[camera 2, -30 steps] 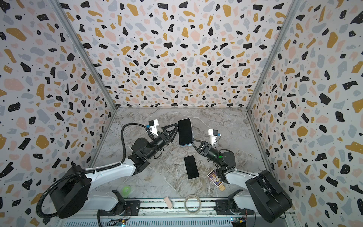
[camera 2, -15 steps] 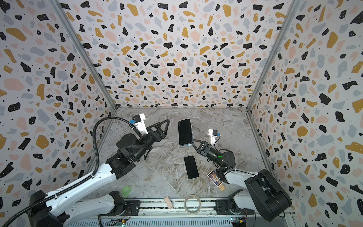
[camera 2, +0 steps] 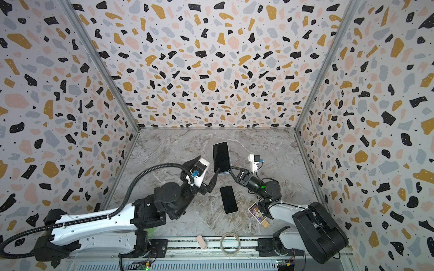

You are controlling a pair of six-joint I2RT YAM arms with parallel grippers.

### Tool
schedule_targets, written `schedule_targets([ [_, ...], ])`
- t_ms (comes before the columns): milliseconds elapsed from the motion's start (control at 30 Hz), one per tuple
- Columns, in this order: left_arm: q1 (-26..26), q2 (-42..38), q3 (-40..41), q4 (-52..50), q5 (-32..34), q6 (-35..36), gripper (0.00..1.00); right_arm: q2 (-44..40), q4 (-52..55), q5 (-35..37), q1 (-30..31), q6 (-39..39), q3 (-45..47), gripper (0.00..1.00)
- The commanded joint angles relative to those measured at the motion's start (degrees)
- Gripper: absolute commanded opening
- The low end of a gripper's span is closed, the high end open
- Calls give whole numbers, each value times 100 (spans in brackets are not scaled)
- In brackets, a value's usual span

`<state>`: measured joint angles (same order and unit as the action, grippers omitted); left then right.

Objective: Take the phone out of the phone case
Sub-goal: Remove the phone case from the phone.

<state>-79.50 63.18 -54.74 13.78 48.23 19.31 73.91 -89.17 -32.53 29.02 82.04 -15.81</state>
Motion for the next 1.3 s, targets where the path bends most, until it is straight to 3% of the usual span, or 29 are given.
schedule_targets([
  [0,-448,233,266,670,1004,1837,84,-43,-847,20,22,-30,-229,0],
  [133,-569,440,297,802,1281,2111,83,-29,-857,19,21,-21,-223,0],
  [800,-589,1080,105,801,1376,2613,77,-68,-857,-26,23,-13,-218,0],
  [1267,-241,1221,-189,645,1012,2657,75,-44,-883,-33,26,-4,-218,0],
])
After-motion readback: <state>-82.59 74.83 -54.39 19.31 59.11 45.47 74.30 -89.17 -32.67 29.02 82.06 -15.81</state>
